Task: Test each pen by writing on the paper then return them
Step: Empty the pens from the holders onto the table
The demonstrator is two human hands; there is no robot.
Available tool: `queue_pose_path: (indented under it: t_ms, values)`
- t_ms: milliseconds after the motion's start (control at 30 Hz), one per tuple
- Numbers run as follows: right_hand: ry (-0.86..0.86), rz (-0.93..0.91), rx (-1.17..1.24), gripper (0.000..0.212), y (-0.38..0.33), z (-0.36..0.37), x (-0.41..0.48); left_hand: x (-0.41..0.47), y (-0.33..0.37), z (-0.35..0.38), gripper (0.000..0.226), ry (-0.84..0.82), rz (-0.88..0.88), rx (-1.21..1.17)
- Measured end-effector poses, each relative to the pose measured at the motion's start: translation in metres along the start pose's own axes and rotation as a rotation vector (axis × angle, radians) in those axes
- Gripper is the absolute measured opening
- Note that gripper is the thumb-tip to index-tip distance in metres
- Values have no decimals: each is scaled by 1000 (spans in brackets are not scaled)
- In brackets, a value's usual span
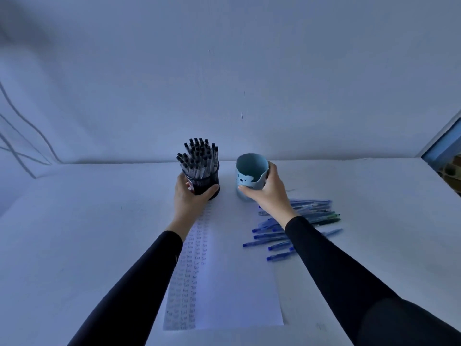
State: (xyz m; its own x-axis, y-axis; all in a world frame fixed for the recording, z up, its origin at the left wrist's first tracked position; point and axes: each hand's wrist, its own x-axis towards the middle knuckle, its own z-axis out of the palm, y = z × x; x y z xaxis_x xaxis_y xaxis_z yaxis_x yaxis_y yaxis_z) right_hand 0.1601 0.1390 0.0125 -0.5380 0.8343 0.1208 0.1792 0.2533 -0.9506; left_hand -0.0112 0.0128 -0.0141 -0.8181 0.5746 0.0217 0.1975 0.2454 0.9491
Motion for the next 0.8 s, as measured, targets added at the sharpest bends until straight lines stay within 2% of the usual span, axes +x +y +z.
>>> queue_pose_path:
  t_ms: [233, 333, 433, 567, 800]
  values:
    - [6, 8, 20, 75, 1, 4, -4, 12, 6, -17, 70, -35, 48, 96]
    - [2, 12, 43, 76, 4, 4, -2, 13, 0, -49, 74, 6, 96, 170]
    - [5, 5, 71, 75, 7, 5, -1, 12, -5, -93, 80, 94, 189, 321]
    - [12, -11, 99, 73, 10, 9, -2, 10, -17, -146, 87, 212, 421, 604]
    - [62, -19, 86, 71, 6, 15, -5, -17, -33, -181, 85, 204, 565, 995]
